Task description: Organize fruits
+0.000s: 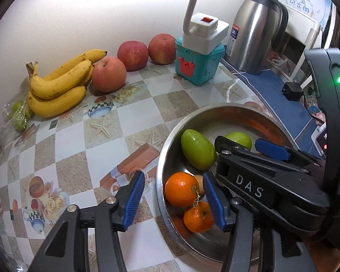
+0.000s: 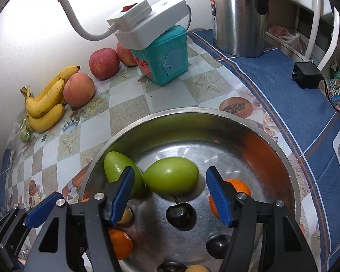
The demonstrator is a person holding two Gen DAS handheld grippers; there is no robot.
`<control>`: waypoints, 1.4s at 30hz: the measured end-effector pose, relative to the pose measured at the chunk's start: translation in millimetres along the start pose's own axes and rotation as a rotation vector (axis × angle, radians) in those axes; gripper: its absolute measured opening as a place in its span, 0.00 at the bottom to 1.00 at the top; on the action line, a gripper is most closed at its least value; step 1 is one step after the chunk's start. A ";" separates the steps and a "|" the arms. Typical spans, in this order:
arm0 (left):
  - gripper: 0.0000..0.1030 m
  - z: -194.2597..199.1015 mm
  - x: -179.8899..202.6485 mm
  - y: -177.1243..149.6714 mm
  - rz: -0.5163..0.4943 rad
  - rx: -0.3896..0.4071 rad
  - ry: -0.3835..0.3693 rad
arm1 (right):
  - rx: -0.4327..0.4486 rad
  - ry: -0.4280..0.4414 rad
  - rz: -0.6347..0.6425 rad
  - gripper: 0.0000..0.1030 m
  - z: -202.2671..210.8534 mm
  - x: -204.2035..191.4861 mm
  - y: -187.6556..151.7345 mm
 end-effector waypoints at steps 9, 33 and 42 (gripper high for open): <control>0.67 7.0 -23.2 -0.8 0.069 -0.006 0.020 | 0.009 -0.013 0.017 0.69 11.6 -5.0 0.4; 1.00 15.6 -116.1 -41.6 0.377 -0.015 0.269 | -0.013 -0.025 0.145 0.88 20.4 -49.0 -39.1; 1.00 34.2 -133.1 -76.7 0.461 -0.032 0.371 | 0.004 -0.015 0.183 0.90 37.4 -65.7 -64.0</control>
Point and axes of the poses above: each gripper's, at about its wrist camera, not at the fingertips, and z roughly against the way its jaws point, x to its right, y to its top, the point moved 1 cm from there along -z, roughly the way its jaws point, and after that the axes turned 10 degrees about -x, right-handed, at the moved point
